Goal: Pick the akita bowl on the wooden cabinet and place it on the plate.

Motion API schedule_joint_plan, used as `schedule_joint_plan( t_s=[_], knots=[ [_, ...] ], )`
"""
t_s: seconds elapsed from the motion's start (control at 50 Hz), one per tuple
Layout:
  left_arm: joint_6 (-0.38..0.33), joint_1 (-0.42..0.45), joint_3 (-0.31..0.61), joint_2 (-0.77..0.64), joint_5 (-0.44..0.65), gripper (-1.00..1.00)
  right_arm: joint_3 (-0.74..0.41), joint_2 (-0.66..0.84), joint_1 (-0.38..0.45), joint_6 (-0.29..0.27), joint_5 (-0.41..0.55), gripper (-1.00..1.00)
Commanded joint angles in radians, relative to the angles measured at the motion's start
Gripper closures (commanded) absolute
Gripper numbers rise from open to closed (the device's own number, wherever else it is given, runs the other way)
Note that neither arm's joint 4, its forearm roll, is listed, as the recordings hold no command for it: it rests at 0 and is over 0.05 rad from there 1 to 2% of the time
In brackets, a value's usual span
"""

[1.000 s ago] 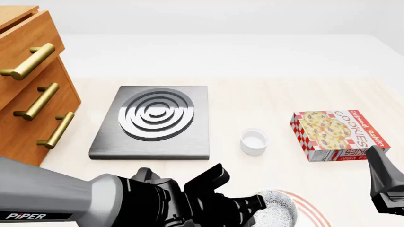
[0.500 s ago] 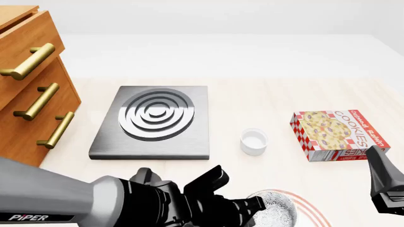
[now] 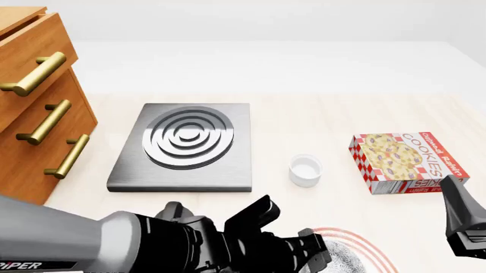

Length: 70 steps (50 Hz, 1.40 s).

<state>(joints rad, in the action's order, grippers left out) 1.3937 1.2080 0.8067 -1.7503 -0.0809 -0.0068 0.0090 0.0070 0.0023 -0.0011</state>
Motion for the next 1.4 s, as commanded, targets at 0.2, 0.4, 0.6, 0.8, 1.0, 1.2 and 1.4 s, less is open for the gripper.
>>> schedule_joint_plan(
  t_s=[0.2,0.4,0.6,0.8,1.0,1.2,1.4],
  knots=[
    [-0.066,-0.032,0.023,0.078,0.09,-1.0,0.0,0.0,0.0,0.0,0.0,-1.0],
    [-0.117,-0.06,0.034,0.135,0.151,-1.0,0.0,0.0,0.0,0.0,0.0,-1.0],
    [-0.168,-0.107,0.051,0.19,0.202,-1.0,0.0,0.0,0.0,0.0,0.0,-1.0],
    [-0.209,-0.17,0.059,0.265,0.242,-1.0,0.0,0.0,0.0,0.0,0.0,-1.0],
    [-0.256,-0.251,0.038,0.369,0.282,-1.0,0.0,0.0,0.0,0.0,0.0,-1.0],
    [-0.291,-0.288,0.015,0.439,0.291,-1.0,0.0,0.0,0.0,0.0,0.0,-1.0],
    [-0.307,-0.301,-0.029,0.483,0.272,-1.0,0.0,0.0,0.0,0.0,0.0,-1.0]
  ],
)
